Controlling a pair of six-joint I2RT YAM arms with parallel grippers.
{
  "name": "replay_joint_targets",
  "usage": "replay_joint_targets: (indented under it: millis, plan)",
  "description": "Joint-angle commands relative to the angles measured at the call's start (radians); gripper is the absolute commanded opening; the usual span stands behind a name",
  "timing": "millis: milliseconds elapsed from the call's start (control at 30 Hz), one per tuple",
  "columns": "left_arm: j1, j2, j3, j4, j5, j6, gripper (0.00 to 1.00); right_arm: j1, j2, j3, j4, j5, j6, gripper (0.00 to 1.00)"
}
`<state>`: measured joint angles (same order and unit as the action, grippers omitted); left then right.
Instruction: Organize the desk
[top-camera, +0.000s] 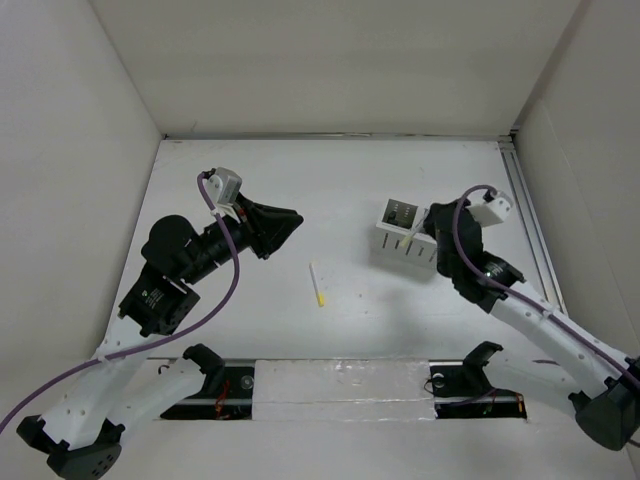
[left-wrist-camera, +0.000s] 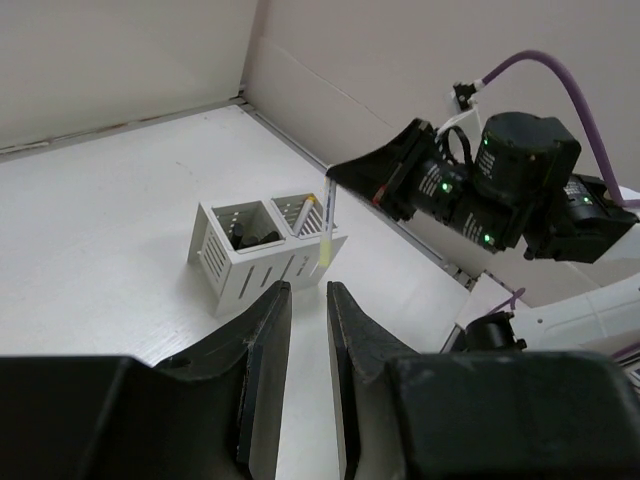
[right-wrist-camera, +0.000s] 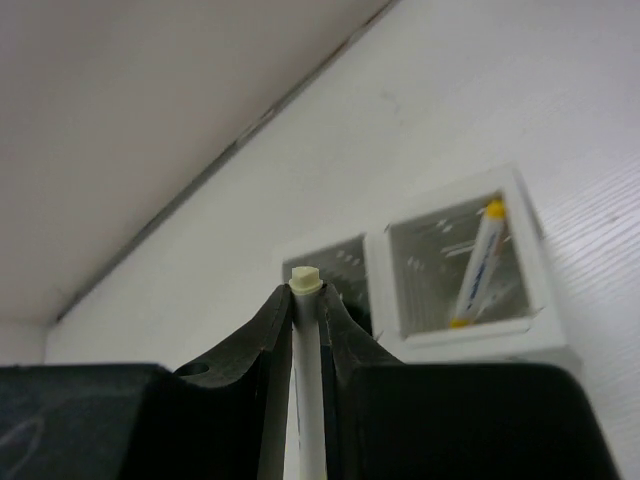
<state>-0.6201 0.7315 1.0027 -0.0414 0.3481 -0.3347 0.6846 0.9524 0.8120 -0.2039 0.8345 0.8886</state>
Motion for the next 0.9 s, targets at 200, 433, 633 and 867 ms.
replay_joint_targets:
  millis: [200, 433, 633, 867]
  plan:
    - [0.0, -0.014, -0.004, 0.061, 0.017, -0.006, 0.18, -0.333, 0.042, 0.11, 0.143, 0.063, -0.143, 0.0]
    - [0.0, -0.006, -0.004, 0.063, 0.025, -0.006, 0.18, -0.405, 0.115, 0.099, 0.19, 0.037, -0.152, 0.0]
    - [0.0, -0.009, -0.003, 0.061, 0.015, -0.004, 0.18, -0.405, 0.221, 0.115, 0.193, -0.008, -0.145, 0.0]
    - [0.0, -0.006, -0.003, 0.061, 0.02, -0.006, 0.18, -0.415, 0.305, 0.127, 0.231, 0.0, -0.139, 0.0]
